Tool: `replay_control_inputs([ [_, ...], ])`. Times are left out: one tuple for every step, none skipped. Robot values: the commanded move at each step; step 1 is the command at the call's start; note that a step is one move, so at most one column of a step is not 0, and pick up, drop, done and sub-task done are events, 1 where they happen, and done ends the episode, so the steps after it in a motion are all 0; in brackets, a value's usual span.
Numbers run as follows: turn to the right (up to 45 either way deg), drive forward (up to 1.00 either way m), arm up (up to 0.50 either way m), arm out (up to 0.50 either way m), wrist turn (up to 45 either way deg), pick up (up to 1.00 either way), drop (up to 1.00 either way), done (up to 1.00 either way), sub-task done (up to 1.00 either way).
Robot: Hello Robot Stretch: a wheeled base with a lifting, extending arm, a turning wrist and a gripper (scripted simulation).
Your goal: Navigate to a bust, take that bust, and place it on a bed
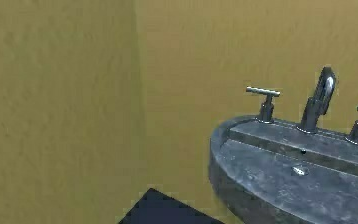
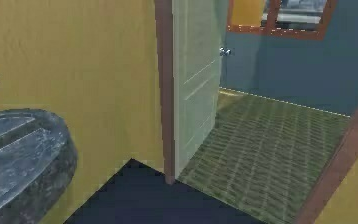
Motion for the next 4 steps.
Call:
replay_control_inputs([
  [-45.0, 0.0, 0.0, 0.0, 0.0, 0.0, 0.0, 0.0, 0.0],
  [-45.0, 0.0, 0.0, 0.0, 0.0, 0.0, 0.0, 0.0, 0.0],
  [-45.0, 0.0, 0.0, 0.0, 0.0, 0.0, 0.0, 0.0, 0.0],
  [-15.0, 0.0, 0.0, 0.0, 0.0, 0.0, 0.0, 0.0, 0.0],
])
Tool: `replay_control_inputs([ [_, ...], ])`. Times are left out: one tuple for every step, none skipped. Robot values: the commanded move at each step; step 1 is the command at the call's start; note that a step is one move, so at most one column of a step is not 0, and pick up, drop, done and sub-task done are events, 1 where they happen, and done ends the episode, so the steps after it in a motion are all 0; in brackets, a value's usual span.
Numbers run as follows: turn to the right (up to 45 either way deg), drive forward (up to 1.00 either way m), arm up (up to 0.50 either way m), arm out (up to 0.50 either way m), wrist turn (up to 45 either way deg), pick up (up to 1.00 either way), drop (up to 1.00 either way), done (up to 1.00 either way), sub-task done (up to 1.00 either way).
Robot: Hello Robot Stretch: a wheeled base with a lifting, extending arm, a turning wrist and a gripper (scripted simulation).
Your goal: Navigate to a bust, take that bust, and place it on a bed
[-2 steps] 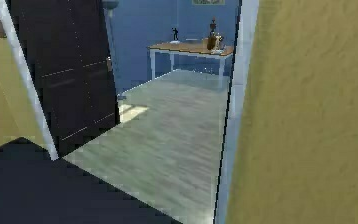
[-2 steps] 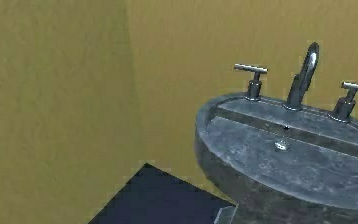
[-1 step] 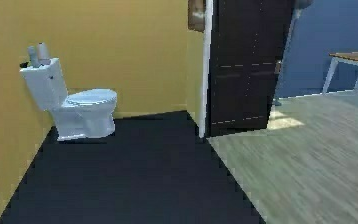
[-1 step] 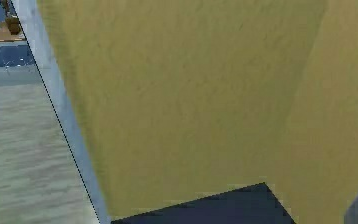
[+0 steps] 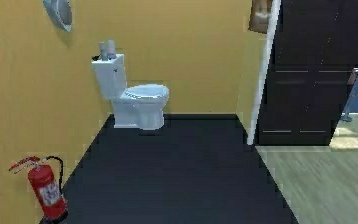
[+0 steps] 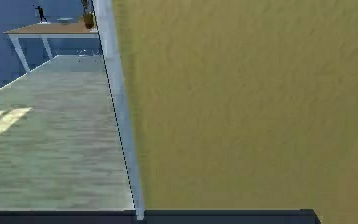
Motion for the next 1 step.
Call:
replay_control_inputs([
  [0.0, 0.05, 0.0, 0.0, 0.0, 0.0, 0.0, 0.0, 0.0],
])
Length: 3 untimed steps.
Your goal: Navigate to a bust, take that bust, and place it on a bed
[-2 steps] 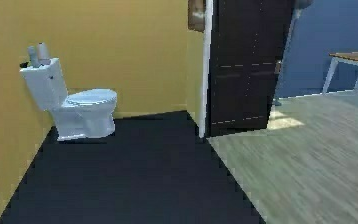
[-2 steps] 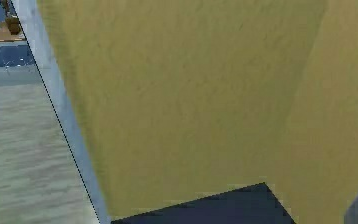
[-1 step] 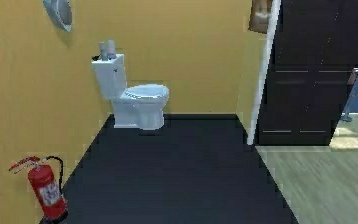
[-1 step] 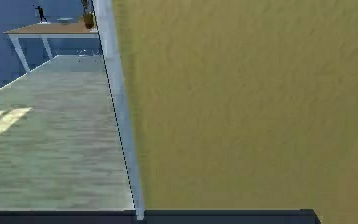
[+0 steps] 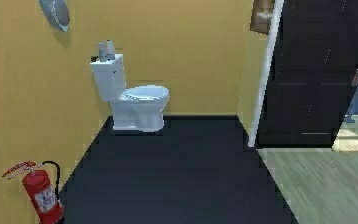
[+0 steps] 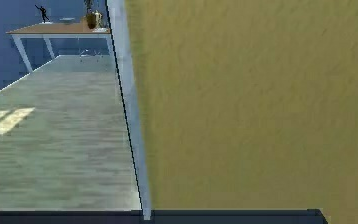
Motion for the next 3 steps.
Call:
replay_control_inputs([
  [33.0, 0.0, 0.0, 0.0, 0.0, 0.0, 0.0, 0.0, 0.0],
  [3.0, 0.0, 0.0, 0.0, 0.0, 0.0, 0.0, 0.0, 0.0],
  [0.0, 1.0, 0.0, 0.0, 0.0, 0.0, 0.0, 0.0, 0.0],
])
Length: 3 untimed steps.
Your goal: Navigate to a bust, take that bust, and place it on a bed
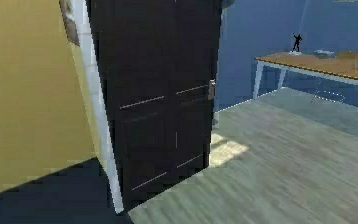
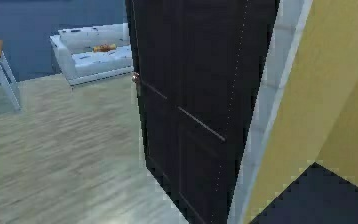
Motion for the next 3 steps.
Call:
replay_control_inputs([
  [45.0, 0.0, 0.0, 0.0, 0.0, 0.0, 0.0, 0.0, 0.0],
  [6.0, 0.0, 0.0, 0.0, 0.0, 0.0, 0.0, 0.0, 0.0],
  [0.0, 1.0, 0.0, 0.0, 0.0, 0.0, 0.0, 0.0, 0.0],
])
